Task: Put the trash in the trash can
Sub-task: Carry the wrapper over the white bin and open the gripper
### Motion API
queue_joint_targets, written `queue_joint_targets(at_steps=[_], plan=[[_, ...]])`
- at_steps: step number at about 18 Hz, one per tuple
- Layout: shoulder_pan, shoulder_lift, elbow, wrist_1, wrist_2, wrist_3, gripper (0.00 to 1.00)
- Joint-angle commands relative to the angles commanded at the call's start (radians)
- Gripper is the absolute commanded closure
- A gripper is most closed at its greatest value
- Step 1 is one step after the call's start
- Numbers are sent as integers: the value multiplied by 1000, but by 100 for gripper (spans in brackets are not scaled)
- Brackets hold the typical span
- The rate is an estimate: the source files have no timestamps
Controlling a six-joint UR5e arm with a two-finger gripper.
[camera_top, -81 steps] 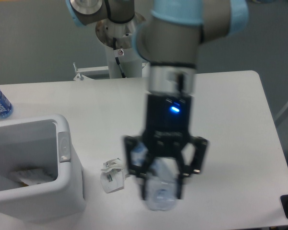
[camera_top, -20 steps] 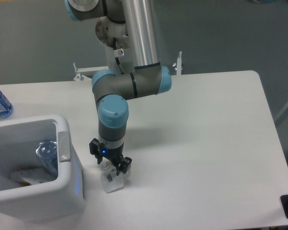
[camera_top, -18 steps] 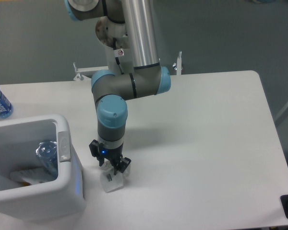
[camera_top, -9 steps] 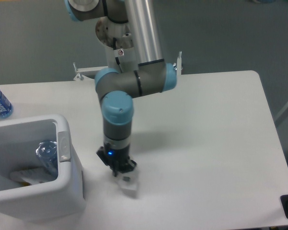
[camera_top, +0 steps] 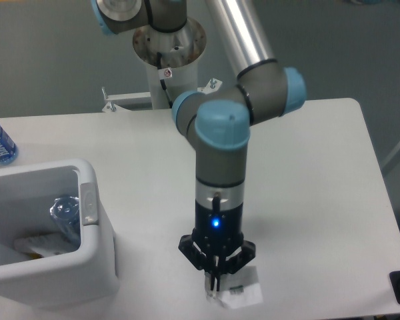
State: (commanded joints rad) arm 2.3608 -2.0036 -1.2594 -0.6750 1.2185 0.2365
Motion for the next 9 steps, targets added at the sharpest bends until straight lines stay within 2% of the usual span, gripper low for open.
queue_joint_targets(at_steps=[2, 6, 9], plan=[[-29, 45, -6, -2, -57, -54, 100], [-144, 135, -77, -2, -62, -95, 100], [-222, 151, -113, -2, -60, -123, 100]])
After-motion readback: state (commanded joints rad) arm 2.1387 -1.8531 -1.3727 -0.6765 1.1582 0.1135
